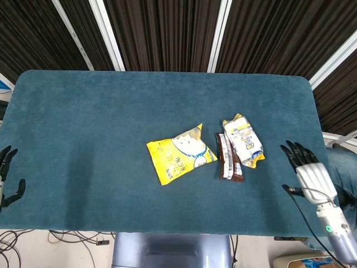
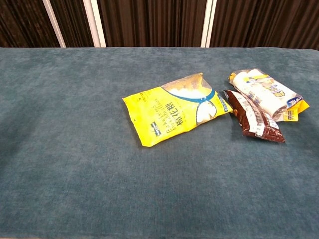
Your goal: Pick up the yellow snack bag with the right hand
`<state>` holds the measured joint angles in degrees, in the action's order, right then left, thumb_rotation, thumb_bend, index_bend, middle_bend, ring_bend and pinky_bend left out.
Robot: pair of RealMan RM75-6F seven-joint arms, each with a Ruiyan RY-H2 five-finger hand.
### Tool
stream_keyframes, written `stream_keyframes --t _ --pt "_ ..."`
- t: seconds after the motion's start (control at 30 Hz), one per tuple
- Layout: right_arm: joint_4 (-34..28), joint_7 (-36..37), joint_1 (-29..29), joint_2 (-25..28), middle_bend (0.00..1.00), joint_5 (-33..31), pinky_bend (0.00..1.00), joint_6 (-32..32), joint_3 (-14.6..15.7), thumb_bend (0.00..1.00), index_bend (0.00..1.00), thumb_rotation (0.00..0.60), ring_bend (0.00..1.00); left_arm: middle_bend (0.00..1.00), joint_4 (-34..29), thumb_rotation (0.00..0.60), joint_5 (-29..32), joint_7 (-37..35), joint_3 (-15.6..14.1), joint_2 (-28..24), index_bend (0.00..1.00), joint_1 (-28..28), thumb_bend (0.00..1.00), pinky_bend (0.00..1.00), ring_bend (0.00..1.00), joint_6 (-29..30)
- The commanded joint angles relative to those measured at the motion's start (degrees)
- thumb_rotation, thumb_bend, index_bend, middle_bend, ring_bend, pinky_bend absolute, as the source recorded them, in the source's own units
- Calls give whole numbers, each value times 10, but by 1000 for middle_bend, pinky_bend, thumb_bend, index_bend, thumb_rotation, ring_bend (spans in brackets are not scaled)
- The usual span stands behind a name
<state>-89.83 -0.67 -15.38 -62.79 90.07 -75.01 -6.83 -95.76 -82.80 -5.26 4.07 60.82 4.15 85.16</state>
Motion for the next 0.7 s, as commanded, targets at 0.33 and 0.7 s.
stream_keyframes --t 0.33,0.7 --pt "-103 -168 -174 -11 0 -116 147 201 -77 162 0 600 0 0 -3 600 2 -4 -1 -5 20 1 471 10 30 -5" --pt "-113 -354 -280 -100 0 -257 130 236 -98 162 0 600 0 0 -4 600 4 -12 -1 -8 20 2 471 10 30 -10"
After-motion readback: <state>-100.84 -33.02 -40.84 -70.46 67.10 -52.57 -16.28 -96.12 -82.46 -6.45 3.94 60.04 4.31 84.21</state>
